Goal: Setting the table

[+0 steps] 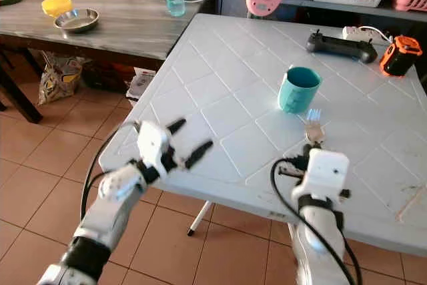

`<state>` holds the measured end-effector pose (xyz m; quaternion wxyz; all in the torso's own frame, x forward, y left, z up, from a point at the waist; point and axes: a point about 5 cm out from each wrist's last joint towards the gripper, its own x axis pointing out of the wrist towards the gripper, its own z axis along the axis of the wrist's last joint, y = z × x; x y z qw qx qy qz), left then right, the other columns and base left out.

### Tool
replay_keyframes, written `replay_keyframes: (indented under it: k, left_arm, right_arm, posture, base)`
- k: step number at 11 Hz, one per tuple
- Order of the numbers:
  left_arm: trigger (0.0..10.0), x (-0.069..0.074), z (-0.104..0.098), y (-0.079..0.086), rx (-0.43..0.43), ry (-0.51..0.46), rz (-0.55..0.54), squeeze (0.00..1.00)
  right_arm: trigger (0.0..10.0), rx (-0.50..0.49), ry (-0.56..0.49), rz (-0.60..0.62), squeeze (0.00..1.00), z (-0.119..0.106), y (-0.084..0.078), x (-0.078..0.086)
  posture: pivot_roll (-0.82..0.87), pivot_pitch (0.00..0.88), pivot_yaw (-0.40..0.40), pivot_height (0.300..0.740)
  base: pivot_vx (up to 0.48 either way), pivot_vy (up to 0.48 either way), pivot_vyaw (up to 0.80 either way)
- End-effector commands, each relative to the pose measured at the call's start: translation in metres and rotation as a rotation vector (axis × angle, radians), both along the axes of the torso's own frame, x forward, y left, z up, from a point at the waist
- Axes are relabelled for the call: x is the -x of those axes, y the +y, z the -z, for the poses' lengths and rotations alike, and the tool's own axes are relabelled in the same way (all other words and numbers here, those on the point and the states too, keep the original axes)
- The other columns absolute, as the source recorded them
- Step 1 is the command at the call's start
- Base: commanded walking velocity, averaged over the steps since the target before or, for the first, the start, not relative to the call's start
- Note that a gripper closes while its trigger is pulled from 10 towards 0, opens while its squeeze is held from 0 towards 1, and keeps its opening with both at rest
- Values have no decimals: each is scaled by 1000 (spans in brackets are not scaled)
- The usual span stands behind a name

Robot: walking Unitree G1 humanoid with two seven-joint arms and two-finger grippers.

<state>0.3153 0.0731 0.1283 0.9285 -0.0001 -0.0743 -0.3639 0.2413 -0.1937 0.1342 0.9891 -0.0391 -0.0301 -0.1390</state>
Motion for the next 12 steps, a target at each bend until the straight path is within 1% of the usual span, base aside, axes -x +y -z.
replay_keyframes:
  k: [1, 2, 3, 4, 5, 6, 8, 10, 12]
  left_arm:
    - [10000, -4, -3, 0, 12, -1, -20, 0]
    - [10000, -8, -5, 1, 16, 0, -53, 0]
    - [10000, -14, -4, 6, 19, 3, -113, 0]
    - [10000, -17, -3, 12, 19, 4, -169, 0]
    - [10000, -19, -2, 15, 25, 18, -195, 0]
    - [10000, -24, -1, 21, 31, 35, -252, 0]
    - [10000, -28, -2, 24, 42, 49, -302, 0]
    - [10000, -30, -1, 24, 42, 54, -296, 0]
    - [10000, -31, -1, 23, 42, 59, -295, 0]
  right_arm:
    - [0, 13, -33, 13, 0, -6, -1, 4]
    - [471, 34, -40, 19, 0, -8, -3, 5]
    - [863, 53, -55, 20, 0, -11, -3, 5]
    - [4863, 64, -74, 23, 0, -15, -4, 4]
    - [10000, 70, -76, 25, 0, -16, -4, 4]
    - [10000, 73, -85, 34, 0, -18, -5, 3]
    - [10000, 78, -93, 46, 0, -20, -8, 3]
    - [10000, 67, -88, 60, 0, -19, -9, 3]
    - [10000, 68, -85, 64, 0, -18, -9, 3]
  posture:
    - [-50, 61, -10, 740]
    - [-50, 51, -10, 740]
    - [-51, 42, -10, 740]
    - [-50, 38, -10, 740]
    - [-50, 37, -10, 740]
    - [-47, 40, -9, 740]
    - [-47, 41, -8, 740]
    - [-48, 44, -3, 740]
    - [-48, 45, -1, 740]
  base:
    - [0, 0, 0]
    - [0, 0, 0]
    - [0, 0, 0]
    - [0, 0, 0]
    - [0, 0, 0]
    - [0, 0, 0]
    - [0, 0, 0]
    - [0, 0, 0]
    - [0, 279, 0]
